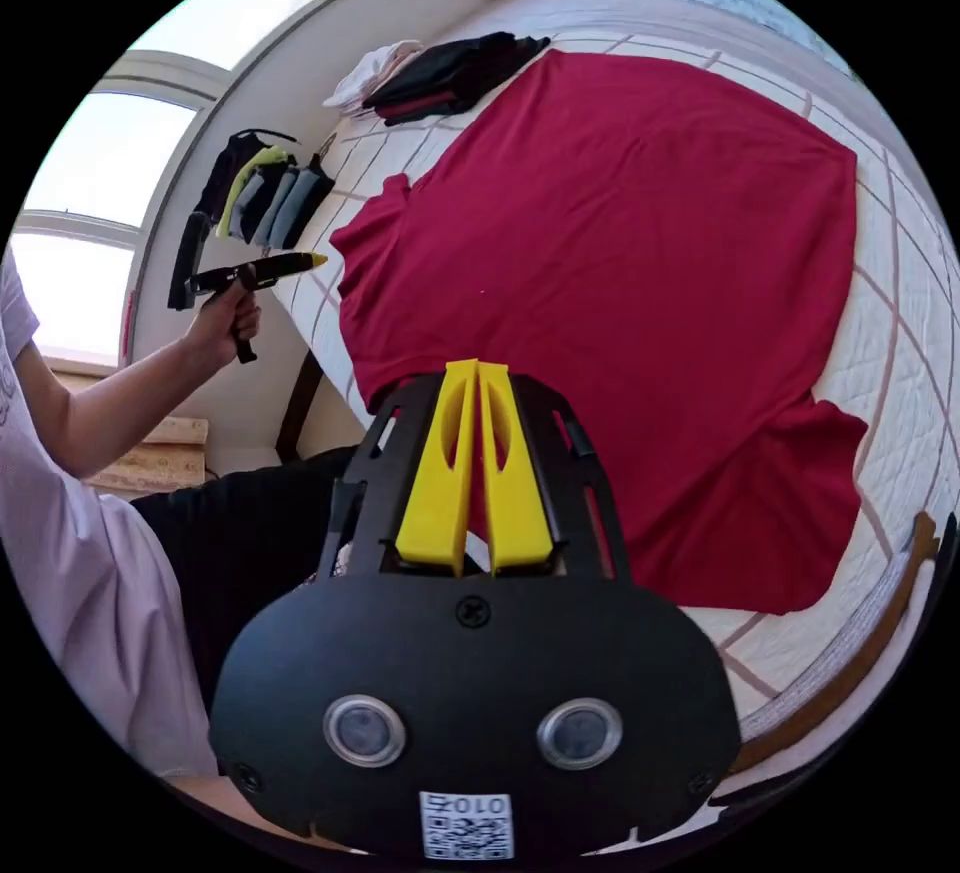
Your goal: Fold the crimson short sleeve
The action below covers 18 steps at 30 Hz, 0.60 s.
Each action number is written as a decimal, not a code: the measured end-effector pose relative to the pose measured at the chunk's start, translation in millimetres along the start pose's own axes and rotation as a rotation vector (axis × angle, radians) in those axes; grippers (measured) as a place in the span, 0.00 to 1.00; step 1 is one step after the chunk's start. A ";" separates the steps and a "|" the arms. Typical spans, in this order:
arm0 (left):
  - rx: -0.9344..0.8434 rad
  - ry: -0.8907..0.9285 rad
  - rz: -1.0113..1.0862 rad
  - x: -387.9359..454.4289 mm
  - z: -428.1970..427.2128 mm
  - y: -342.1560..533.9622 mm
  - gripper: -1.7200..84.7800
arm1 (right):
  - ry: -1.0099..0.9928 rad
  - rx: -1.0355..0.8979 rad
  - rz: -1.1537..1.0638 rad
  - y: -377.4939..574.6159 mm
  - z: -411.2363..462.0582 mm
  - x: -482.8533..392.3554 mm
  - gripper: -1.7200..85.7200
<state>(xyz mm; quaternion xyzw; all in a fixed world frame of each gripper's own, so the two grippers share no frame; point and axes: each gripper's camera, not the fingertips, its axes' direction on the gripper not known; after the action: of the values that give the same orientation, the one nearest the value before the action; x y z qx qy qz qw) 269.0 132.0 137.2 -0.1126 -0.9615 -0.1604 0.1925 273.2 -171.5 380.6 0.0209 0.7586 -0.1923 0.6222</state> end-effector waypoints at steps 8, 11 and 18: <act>0.182 0.123 -0.291 -121.3 4.7 26.3 0.05 | 0.036 0.056 -0.370 -91.9 -12.3 -115.6 0.06; 0.239 0.192 -0.287 -146.6 20.3 14.0 0.07 | 0.022 0.070 -0.410 -159.3 -10.7 -150.4 0.08; 0.195 0.468 -0.304 -213.0 59.1 -28.1 0.10 | 0.200 0.021 -0.560 -210.7 63.0 -304.0 0.15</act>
<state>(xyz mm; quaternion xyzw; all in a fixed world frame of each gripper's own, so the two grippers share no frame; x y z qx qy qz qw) 433.2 93.9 -8.5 0.0920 -0.9077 -0.1158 0.3926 343.4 -323.3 716.4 -0.1638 0.7905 -0.3611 0.4668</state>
